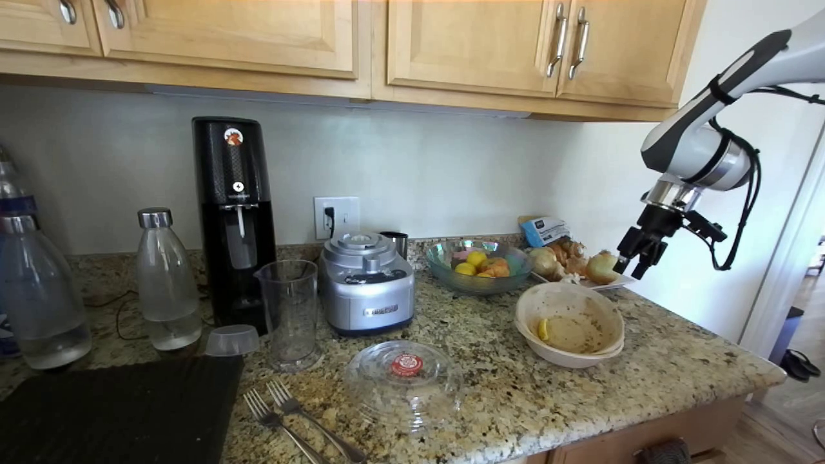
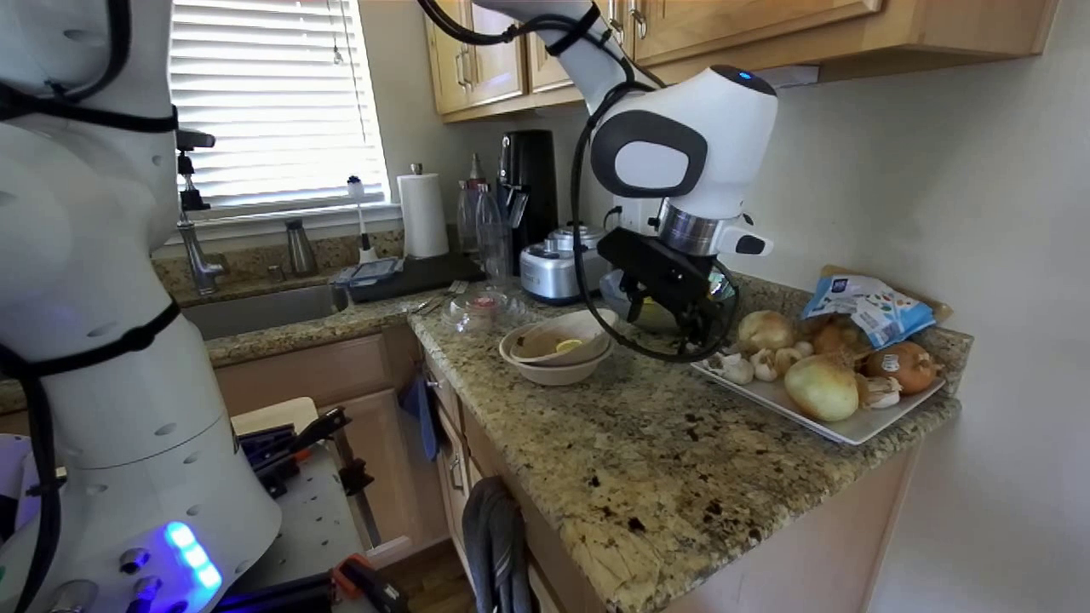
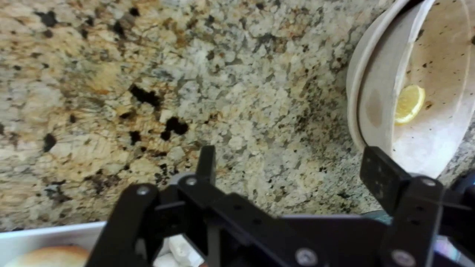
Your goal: Stack the right plate in the left plate
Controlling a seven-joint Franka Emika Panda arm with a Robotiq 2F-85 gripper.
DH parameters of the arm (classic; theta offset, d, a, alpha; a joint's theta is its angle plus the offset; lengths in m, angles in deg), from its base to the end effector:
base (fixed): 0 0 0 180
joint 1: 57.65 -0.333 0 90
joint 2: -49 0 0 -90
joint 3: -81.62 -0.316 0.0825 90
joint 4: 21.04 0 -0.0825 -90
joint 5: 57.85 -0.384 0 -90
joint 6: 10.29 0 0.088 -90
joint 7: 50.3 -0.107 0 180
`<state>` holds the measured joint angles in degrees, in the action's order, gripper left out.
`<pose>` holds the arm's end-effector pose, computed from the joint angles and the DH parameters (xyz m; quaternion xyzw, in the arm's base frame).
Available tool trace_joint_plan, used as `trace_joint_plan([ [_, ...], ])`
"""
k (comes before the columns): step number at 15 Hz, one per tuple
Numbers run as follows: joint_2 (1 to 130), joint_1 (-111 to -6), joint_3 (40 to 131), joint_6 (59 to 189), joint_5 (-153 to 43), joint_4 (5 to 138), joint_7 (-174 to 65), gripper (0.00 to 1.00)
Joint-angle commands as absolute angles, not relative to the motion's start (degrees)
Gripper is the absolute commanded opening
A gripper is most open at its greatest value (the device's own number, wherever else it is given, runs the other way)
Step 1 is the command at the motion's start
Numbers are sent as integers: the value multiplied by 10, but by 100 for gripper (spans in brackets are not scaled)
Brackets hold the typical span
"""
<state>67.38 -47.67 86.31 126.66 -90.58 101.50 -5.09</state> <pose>0.5484 -0.1385 0.2493 -0.9832 -0.0500 -0.0599 0.1649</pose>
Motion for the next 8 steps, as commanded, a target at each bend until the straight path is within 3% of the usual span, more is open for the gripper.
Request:
trace_joint_plan([
  [1, 621, -476, 867, 1332, -841, 1074, -107, 100],
  [8, 630, -461, 858, 1335, -798, 1064, -127, 100],
])
